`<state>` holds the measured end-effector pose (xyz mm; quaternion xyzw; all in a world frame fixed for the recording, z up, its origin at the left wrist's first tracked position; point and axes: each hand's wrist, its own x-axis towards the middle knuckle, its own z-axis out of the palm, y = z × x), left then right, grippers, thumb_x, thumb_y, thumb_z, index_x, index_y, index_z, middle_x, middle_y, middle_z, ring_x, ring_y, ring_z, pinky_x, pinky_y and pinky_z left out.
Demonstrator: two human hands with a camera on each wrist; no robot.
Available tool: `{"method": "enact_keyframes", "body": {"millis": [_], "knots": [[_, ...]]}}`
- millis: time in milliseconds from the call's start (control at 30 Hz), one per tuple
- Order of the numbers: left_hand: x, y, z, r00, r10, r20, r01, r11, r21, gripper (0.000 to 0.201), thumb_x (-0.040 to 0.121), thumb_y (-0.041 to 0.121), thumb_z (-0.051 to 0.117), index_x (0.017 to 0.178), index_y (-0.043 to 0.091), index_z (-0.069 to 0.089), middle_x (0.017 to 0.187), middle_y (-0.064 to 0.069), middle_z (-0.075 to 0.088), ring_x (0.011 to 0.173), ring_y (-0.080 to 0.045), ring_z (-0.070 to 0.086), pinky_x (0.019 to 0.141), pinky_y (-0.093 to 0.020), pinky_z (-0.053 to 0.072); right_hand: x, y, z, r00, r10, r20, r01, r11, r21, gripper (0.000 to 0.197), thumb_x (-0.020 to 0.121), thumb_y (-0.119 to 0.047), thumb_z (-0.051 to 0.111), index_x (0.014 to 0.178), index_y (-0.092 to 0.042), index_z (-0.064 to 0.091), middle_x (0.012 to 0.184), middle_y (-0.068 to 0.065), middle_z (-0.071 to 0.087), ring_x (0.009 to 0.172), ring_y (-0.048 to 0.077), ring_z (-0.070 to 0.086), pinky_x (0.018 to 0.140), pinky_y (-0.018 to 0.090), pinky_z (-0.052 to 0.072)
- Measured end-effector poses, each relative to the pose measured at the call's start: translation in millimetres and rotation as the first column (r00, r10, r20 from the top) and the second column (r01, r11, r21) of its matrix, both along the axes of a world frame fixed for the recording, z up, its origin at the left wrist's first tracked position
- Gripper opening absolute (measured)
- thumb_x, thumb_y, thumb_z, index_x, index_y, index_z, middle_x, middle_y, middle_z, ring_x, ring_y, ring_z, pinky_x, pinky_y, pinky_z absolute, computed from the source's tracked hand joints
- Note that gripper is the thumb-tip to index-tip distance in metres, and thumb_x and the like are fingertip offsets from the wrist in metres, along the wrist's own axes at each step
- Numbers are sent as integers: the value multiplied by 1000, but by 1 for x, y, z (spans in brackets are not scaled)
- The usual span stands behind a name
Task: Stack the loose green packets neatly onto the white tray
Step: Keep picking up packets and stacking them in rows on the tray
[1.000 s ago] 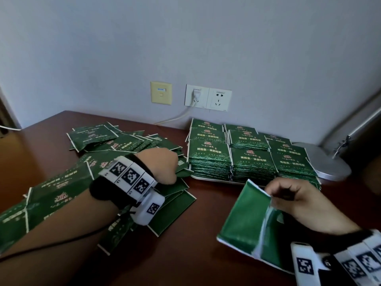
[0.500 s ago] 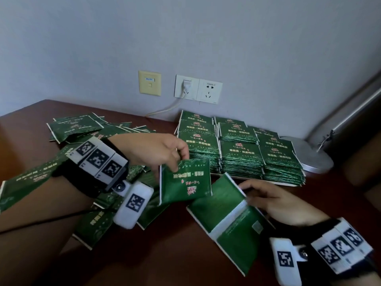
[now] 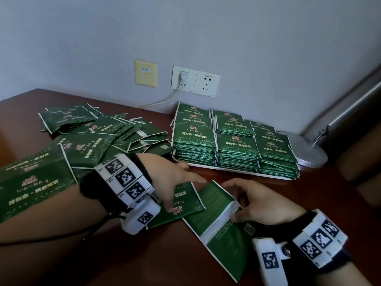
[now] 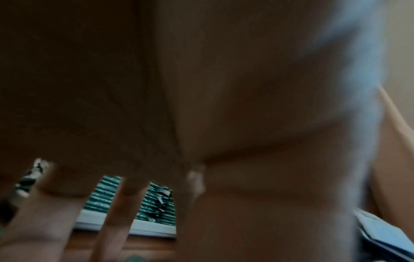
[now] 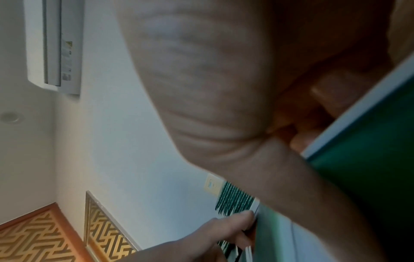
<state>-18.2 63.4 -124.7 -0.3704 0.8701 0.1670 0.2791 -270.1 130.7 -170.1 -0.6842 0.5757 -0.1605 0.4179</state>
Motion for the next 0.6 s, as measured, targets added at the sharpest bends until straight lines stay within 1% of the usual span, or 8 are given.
{"method": "enact_keyframes", "body": {"millis": [133, 200, 300, 367, 400, 467, 533, 600], "knots": [[-4, 3, 2, 998, -46, 44, 45, 999, 14, 101, 80, 30, 80, 148, 59, 10, 138, 4, 19, 123, -25, 44, 100, -43, 48, 2, -1, 3, 996, 51, 67, -55, 997, 47, 52, 69, 9, 74, 111, -22, 69, 110, 0, 73, 106, 18, 69, 96, 47, 54], [-3, 3, 2, 998, -38, 42, 38, 999, 2, 89, 79, 28, 80, 142, 56, 24, 135, 4, 21, 120, -26, 46, 97, -44, 49, -4, -2, 7, 993, 91, 77, -93, 995, 28, 42, 71, 9, 72, 106, -15, 73, 106, 4, 75, 104, 21, 70, 93, 42, 55], [-2, 3, 0, 1000, -3, 18, 3, 1000, -19, 66, 76, 29, 82, 127, 43, 43, 127, 7, 29, 117, -23, 46, 94, -45, 50, -20, -6, 13, 988, -26, 153, 24, 1000, 14, 41, 75, 21, 65, 93, -13, 78, 94, 4, 77, 85, 18, 74, 73, 28, 56], [-1, 0, -2, 998, 6, -55, -10, 998, -62, 45, 75, 34, 82, 112, 31, 56, 118, 7, 43, 109, -19, 51, 93, -45, 50, -31, -9, 12, 967, -105, 234, 102, 995, 25, 48, 78, 26, 59, 83, -17, 80, 79, 0, 75, 57, 10, 64, 51, 19, 47], [0, -2, -4, 993, 18, -117, -29, 996, -87, 33, 76, 35, 81, 101, 29, 60, 111, 7, 51, 102, -16, 55, 91, -44, 51, -36, -11, 10, 962, -116, 247, 114, 993, 22, 52, 79, 27, 56, 79, -18, 81, 77, -2, 73, 53, 8, 57, 46, 18, 42], [2, -5, -6, 971, 79, -227, -107, 987, -117, 20, 80, 38, 78, 87, 27, 62, 98, 6, 63, 91, -15, 61, 87, -43, 54, -42, -15, 6, 955, -124, 268, 123, 992, 23, 58, 78, 30, 52, 73, -19, 81, 89, -3, 73, 67, 15, 62, 49, 20, 47], [3, -7, -6, 956, 142, -257, -182, 974, -137, 25, 84, 43, 73, 88, 21, 63, 92, 0, 66, 86, -19, 65, 82, -41, 56, -47, -17, 2, 953, -138, 270, 135, 990, 31, 58, 77, 31, 50, 71, -18, 81, 105, 0, 71, 85, 21, 65, 61, 25, 54], [4, -10, -6, 954, 196, -229, -230, 964, -135, 29, 86, 45, 70, 91, 17, 63, 91, -4, 68, 84, -22, 67, 77, -39, 56, -51, -18, 0, 967, -140, 211, 140, 990, 13, 57, 77, 30, 53, 72, -19, 81, 114, 2, 68, 97, 22, 63, 68, 25, 54]]}}
